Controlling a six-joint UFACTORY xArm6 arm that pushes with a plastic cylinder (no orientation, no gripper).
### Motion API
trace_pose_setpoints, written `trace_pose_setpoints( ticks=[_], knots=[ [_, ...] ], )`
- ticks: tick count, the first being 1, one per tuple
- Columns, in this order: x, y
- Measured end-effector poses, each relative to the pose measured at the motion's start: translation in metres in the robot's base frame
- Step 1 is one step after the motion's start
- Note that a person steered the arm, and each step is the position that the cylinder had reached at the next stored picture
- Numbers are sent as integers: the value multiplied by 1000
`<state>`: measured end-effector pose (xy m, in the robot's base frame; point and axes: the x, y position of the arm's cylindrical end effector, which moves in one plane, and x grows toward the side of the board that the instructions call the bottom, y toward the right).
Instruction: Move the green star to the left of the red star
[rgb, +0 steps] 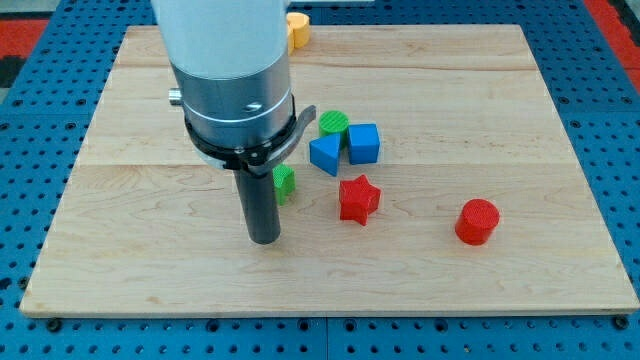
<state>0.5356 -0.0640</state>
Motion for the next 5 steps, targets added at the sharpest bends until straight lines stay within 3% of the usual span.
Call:
trace_pose_setpoints(
  ticks=[3, 5],
  knots=[
    [-87, 50],
    [-122, 55]
  ],
)
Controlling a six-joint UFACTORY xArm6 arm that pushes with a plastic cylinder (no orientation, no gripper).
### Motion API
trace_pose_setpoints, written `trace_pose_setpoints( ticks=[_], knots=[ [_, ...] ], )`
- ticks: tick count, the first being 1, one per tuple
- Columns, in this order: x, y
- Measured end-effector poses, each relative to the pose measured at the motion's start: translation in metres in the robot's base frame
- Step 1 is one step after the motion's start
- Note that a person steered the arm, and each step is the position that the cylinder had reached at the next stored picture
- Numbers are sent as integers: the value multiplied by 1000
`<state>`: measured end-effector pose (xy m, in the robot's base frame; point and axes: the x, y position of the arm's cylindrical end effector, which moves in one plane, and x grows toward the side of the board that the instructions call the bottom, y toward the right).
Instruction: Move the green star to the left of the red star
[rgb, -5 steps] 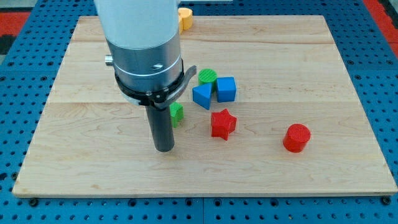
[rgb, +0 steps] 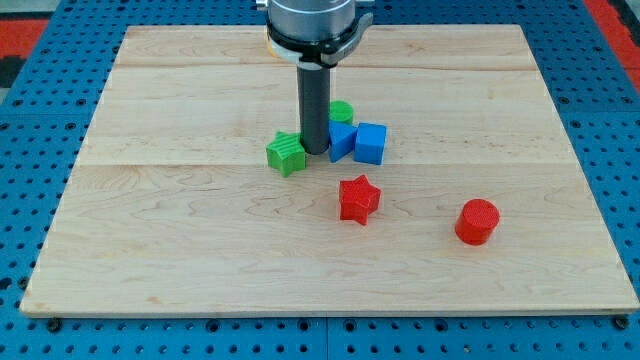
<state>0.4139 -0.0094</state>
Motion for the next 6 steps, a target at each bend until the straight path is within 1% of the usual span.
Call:
trace_pose_setpoints(
  ticks=[2, 3, 4, 5, 6],
  knots=[
    [-22, 0],
    [-16, -6],
    [17, -26],
    [70, -49],
    [95, -42]
  ],
)
